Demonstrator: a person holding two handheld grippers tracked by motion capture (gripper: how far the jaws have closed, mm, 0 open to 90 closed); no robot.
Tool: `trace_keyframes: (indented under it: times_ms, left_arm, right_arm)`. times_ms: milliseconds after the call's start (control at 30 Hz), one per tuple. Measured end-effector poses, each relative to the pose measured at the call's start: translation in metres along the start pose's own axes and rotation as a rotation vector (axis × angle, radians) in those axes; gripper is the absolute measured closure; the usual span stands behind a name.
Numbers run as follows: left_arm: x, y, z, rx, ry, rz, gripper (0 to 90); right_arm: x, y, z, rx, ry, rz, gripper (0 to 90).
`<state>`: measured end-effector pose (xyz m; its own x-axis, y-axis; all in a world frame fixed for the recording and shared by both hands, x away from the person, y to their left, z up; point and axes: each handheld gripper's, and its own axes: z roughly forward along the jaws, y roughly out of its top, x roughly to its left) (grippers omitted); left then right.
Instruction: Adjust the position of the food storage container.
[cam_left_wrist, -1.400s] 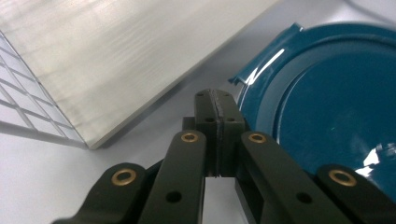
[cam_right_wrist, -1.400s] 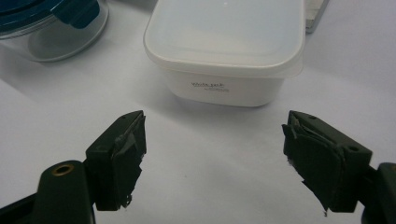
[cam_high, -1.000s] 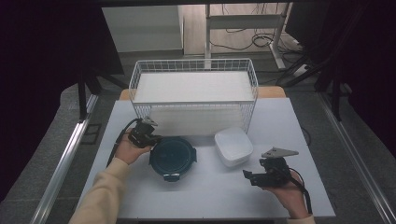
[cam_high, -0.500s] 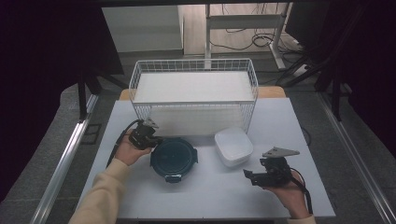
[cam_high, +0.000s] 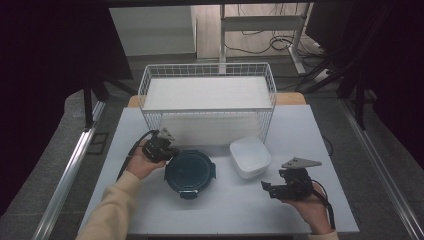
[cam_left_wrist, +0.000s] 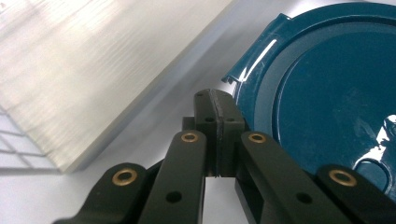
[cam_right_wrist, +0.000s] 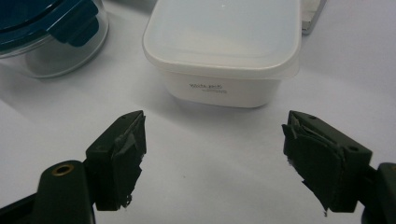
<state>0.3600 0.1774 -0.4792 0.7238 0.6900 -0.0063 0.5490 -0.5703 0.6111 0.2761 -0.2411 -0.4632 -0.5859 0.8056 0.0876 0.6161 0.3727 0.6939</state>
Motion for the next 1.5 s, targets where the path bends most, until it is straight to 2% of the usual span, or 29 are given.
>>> trace_keyframes:
  times_ms: [167, 433, 467, 767, 1100, 1500]
  left_arm:
    - [-0.006, 0.001, 0.001, -0.008, -0.006, 0.0, 90.0]
    - [-0.019, 0.003, 0.002, -0.006, -0.034, 0.034, 90.0]
    - [-0.022, 0.005, 0.003, -0.008, -0.038, 0.049, 90.0]
    - [-0.036, 0.006, 0.005, -0.015, -0.065, 0.062, 90.0]
    - [-0.056, 0.009, 0.006, -0.005, -0.113, 0.109, 90.0]
    - [-0.068, 0.007, 0.004, -0.001, -0.126, 0.126, 90.0]
  right_arm:
    - [-0.001, 0.0, 0.0, -0.001, -0.002, -0.001, 20.9]
    - [-0.001, 0.0, -0.001, -0.005, -0.002, -0.001, 20.8]
    - [-0.001, 0.0, -0.002, -0.005, -0.002, -0.001, 20.9]
    - [-0.002, 0.0, -0.002, -0.008, -0.005, 0.0, 20.9]
    - [-0.001, 0.001, -0.002, -0.007, -0.002, 0.001, 20.9]
    - [-0.002, 0.0, -0.002, -0.009, -0.004, -0.001, 20.9]
